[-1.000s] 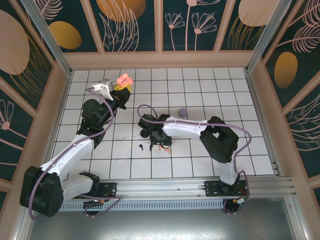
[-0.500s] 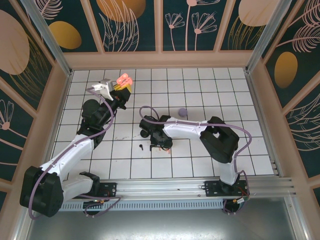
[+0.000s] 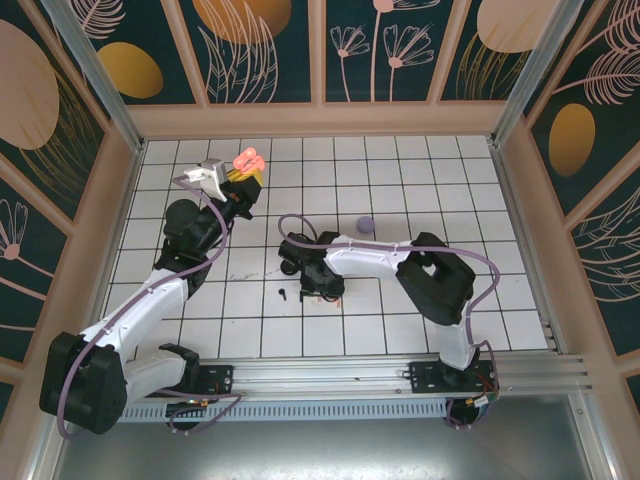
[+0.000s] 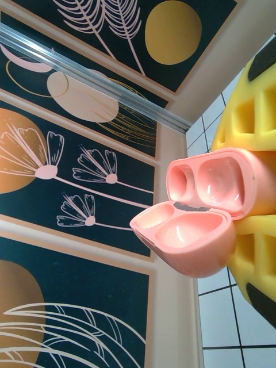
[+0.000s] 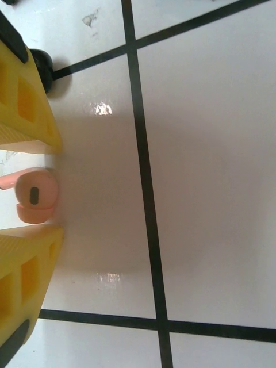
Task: Insert the wireless bluetooth earbuds into the charging case
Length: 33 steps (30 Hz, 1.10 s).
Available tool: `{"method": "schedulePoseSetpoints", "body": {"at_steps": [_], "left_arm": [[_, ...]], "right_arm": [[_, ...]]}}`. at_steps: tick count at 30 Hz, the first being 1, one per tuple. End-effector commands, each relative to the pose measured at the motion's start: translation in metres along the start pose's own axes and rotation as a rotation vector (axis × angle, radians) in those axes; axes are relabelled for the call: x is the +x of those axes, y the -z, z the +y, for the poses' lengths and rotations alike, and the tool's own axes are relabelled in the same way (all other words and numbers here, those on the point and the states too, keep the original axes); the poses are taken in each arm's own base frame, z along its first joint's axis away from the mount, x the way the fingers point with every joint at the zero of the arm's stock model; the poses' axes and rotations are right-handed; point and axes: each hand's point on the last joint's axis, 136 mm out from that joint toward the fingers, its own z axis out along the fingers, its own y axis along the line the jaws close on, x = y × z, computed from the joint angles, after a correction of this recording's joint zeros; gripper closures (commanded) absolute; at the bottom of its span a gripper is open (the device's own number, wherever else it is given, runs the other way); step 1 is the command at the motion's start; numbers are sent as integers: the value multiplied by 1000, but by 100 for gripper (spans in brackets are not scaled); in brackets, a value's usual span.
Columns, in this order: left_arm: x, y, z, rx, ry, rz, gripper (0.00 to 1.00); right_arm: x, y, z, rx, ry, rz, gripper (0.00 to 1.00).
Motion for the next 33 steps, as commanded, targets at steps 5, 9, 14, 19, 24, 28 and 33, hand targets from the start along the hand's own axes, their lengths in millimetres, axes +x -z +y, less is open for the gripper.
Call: {"method": "schedulePoseSetpoints", "body": {"at_steps": [5, 9, 14, 19, 24, 28, 33], "left_arm": [[-18, 4, -9, 27, -17, -70, 100], [-16, 4, -9, 29, -11, -66, 100], [-15, 3, -9, 32, -4, -63, 100], [-15, 4, -10, 38, 0, -59, 100], [-13, 4, -10, 40, 4, -50, 100], [-12, 6, -9, 32, 4, -53, 100], [-11, 6, -9, 33, 8, -51, 100]], "right_arm": [[4, -14, -7, 42, -6, 24, 65], [2, -15, -6, 45, 8, 17, 69], [-9, -12, 0, 41, 99, -27, 77], [-27, -6, 0, 70, 318, -118, 78], [-35, -7, -4, 70, 470, -128, 76], [-34, -10, -8, 51, 434, -71, 66], [-30, -13, -6, 35, 353, -22, 61]]}}
